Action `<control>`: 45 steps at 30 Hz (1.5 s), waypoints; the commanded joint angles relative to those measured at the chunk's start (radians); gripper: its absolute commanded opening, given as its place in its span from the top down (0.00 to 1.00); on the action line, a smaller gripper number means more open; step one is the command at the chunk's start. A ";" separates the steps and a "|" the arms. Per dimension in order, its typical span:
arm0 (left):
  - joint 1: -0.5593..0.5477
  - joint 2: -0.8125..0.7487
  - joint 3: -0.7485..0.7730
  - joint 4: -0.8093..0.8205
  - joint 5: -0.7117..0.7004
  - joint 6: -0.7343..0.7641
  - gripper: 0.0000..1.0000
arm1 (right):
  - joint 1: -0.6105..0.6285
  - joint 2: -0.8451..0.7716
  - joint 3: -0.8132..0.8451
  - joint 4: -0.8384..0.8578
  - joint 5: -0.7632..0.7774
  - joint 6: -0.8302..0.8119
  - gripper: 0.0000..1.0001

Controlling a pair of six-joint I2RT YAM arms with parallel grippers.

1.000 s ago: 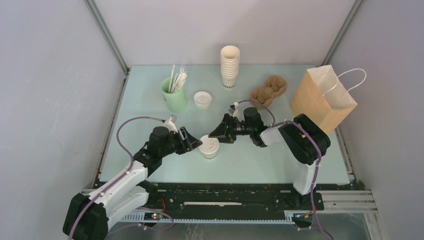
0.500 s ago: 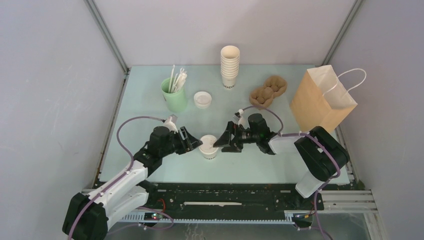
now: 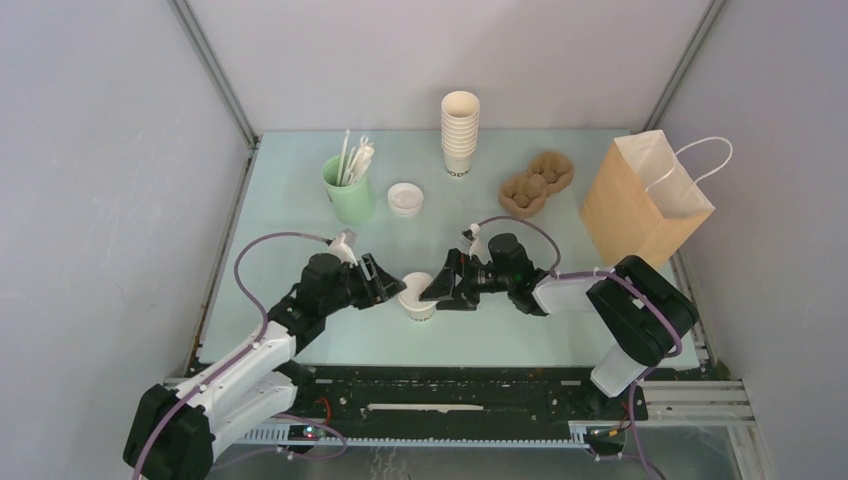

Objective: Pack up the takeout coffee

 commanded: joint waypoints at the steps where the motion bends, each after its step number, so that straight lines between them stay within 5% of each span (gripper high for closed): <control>1: -0.020 0.018 -0.010 -0.141 -0.055 0.040 0.39 | 0.002 0.039 -0.012 0.038 0.051 0.000 0.05; 9: -0.026 -0.022 -0.063 -0.145 -0.089 0.021 0.40 | -0.041 0.065 -0.192 0.234 0.093 0.069 0.12; 18: -0.028 -0.031 0.012 -0.143 -0.044 0.057 0.34 | -0.072 0.002 0.045 0.041 -0.041 -0.045 0.03; 24: -0.026 -0.034 0.118 -0.189 -0.030 0.086 0.13 | -0.079 -0.096 0.106 -0.208 0.015 -0.213 0.01; 28: -0.026 -0.084 0.205 -0.294 -0.041 0.127 0.01 | -0.060 -0.206 0.163 -0.477 0.147 -0.397 0.00; 33: -0.026 -0.215 0.326 -0.485 -0.203 0.189 0.00 | 0.099 -0.291 0.298 -0.841 0.518 -0.685 0.00; 38: -0.026 -0.390 0.390 -0.608 -0.383 0.246 0.00 | 0.249 -0.254 0.459 -0.977 0.751 -0.770 0.00; 45: -0.026 -0.509 0.433 -0.657 -0.451 0.349 0.00 | 0.373 -0.133 0.631 -1.088 0.912 -0.840 0.00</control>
